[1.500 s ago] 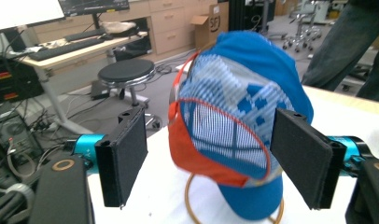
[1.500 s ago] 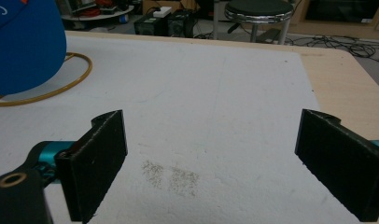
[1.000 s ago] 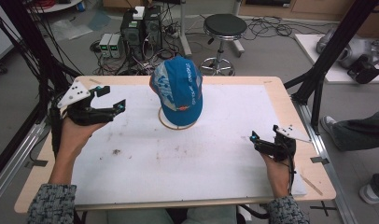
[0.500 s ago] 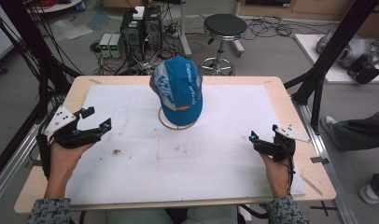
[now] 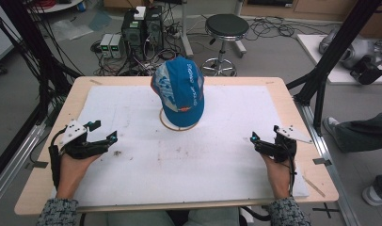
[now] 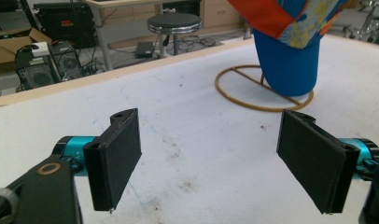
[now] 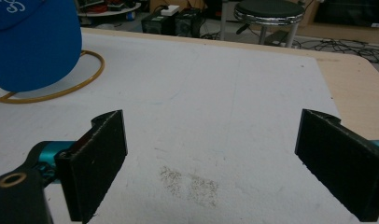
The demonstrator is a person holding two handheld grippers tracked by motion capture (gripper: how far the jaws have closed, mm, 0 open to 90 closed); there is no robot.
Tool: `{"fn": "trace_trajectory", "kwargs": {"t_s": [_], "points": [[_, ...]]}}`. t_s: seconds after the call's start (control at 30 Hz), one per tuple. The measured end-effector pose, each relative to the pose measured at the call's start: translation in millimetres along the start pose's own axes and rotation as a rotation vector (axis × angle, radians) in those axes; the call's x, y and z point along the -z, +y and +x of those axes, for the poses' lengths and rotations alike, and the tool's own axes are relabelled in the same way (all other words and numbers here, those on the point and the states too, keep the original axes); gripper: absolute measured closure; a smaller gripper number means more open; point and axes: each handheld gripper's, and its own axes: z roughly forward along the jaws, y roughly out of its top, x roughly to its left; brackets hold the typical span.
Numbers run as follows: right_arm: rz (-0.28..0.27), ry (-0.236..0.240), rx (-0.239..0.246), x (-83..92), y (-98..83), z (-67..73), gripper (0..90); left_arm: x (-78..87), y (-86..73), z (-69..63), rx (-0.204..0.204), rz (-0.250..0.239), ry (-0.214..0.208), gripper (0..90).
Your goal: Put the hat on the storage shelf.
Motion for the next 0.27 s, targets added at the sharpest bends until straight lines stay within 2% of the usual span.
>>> {"fn": "trace_trajectory", "kwargs": {"t_s": [0.27], "points": [[0.002,-0.003,-0.013,1.5,-0.6,-1.4,8.2,-0.3,-3.0,1.2,0.015,0.012,0.001,22.0]]}}
